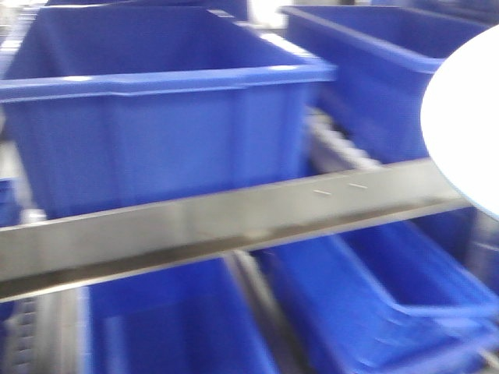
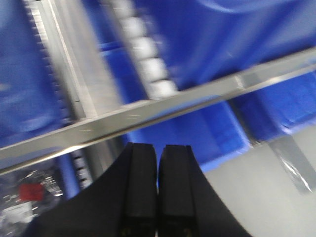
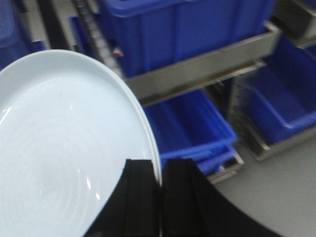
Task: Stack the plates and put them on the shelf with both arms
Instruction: 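Turn and drive the base up to the shelf of blue bins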
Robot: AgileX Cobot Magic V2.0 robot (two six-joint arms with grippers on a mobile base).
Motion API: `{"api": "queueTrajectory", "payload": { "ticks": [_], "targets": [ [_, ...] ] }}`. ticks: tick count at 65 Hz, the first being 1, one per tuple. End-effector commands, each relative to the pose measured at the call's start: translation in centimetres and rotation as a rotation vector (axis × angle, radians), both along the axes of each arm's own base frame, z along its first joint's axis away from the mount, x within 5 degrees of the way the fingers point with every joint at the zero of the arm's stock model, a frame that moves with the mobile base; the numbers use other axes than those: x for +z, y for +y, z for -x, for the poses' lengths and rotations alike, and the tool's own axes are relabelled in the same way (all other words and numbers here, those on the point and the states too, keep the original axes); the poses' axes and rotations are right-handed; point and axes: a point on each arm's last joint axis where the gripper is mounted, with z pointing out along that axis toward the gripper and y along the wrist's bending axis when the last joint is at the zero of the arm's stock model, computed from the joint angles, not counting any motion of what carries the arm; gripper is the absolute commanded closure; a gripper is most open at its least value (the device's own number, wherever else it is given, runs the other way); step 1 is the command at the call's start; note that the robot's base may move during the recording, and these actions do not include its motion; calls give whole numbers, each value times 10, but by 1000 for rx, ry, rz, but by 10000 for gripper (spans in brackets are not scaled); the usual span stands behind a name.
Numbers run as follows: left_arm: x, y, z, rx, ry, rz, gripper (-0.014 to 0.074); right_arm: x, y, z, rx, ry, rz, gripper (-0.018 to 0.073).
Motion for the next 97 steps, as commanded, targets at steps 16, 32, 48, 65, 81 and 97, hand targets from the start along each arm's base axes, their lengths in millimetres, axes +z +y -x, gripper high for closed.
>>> {"api": "queueTrajectory", "payload": {
  "ticks": [16, 32, 48, 65, 81, 97],
  "targets": [
    [15, -1, -6, 9, -97, 28, 510, 17, 1, -4, 11, -114, 12, 530],
    [15, -1, -6, 9, -97, 28, 510, 17, 1, -4, 11, -114, 12, 530],
    [15, -1, -6, 9, -97, 28, 510, 17, 1, -4, 11, -114, 12, 530],
    [15, -1, -6, 9, -97, 28, 510, 17, 1, -4, 11, -114, 12, 530],
    [15, -1, -6, 9, -97, 28, 510, 17, 1, -4, 11, -114, 12, 530],
    [15, -1, -6, 9, -97, 28, 510, 17, 1, -4, 11, -114, 12, 530]
  ]
}}
